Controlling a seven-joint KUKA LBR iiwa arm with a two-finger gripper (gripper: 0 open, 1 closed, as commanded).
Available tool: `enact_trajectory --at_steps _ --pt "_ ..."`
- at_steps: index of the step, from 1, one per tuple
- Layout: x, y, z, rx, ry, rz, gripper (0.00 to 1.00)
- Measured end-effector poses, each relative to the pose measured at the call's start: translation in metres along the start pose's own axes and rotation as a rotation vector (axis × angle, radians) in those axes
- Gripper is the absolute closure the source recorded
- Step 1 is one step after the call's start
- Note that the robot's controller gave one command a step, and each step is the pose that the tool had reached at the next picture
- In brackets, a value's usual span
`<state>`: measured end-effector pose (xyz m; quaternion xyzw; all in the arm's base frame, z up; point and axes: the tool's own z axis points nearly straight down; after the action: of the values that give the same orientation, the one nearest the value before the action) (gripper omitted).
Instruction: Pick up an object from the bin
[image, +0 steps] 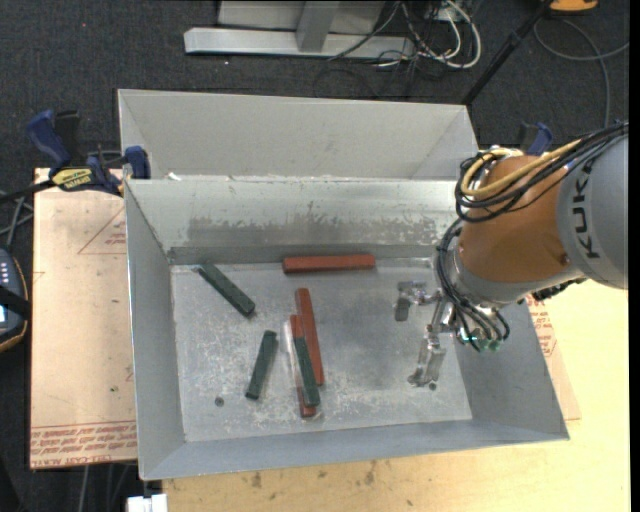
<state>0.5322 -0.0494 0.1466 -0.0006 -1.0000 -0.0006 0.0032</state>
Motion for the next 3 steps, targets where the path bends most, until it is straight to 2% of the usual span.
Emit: enact_trajectory --at_steps 1,2,3 --pt "-0.002 0.000 -0.004 0.001 -0.007 -0.001 0.00" --pt "0.011 0.025 0.017 0.004 -0.013 -0.134 0.00" --pt "0.018 0.072 0.035 0.000 -0.006 -0.227 0.00"
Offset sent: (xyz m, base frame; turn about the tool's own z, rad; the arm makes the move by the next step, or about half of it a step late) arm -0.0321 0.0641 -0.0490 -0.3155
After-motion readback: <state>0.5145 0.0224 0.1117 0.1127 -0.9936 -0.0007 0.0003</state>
